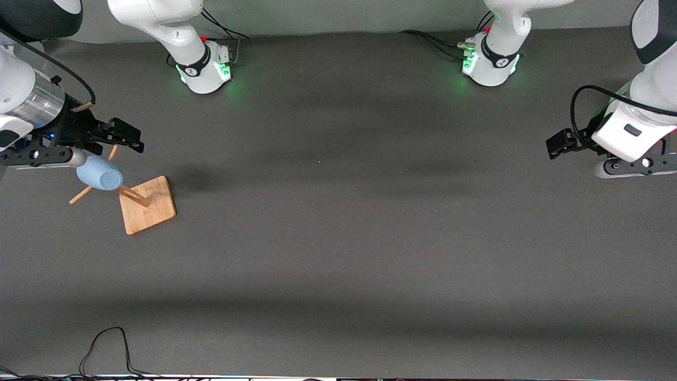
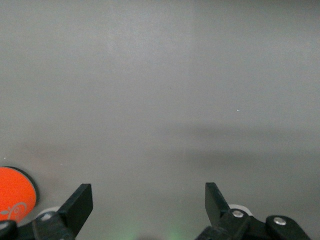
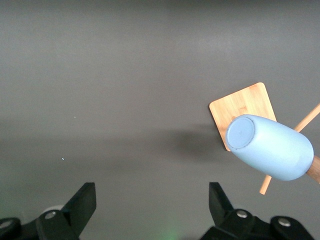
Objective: Rotate and upright cup with both arms
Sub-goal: 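Move the right gripper down toward the lying blue cup's base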
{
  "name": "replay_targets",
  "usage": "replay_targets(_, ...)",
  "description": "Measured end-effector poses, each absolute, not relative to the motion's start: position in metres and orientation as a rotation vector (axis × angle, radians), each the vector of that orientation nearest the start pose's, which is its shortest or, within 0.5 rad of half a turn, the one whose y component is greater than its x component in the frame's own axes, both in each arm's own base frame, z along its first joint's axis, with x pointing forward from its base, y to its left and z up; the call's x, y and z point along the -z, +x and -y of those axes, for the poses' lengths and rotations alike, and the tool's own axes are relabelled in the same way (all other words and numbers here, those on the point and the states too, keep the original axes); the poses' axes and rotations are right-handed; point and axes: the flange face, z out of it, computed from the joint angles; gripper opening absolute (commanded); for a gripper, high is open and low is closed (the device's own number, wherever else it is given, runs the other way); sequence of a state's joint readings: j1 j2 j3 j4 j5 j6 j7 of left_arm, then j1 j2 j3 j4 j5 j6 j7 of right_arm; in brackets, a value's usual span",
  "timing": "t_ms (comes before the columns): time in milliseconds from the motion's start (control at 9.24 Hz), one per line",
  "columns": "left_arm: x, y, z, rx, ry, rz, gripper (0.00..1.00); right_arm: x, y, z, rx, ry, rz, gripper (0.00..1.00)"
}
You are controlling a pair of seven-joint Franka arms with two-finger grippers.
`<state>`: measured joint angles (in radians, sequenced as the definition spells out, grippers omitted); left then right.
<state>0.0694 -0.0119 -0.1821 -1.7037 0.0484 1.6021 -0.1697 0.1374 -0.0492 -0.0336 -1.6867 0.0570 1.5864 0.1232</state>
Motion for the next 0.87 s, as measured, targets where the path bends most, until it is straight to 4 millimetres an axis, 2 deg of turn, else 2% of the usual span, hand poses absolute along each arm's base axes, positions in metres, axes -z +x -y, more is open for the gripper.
replay_targets(866, -0.569, 0.545, 0.056, -0.139, -3.075, 0.079, 1.00, -0.602, 0.538, -0.048, -0.112, -3.126, -0.076, 1.00)
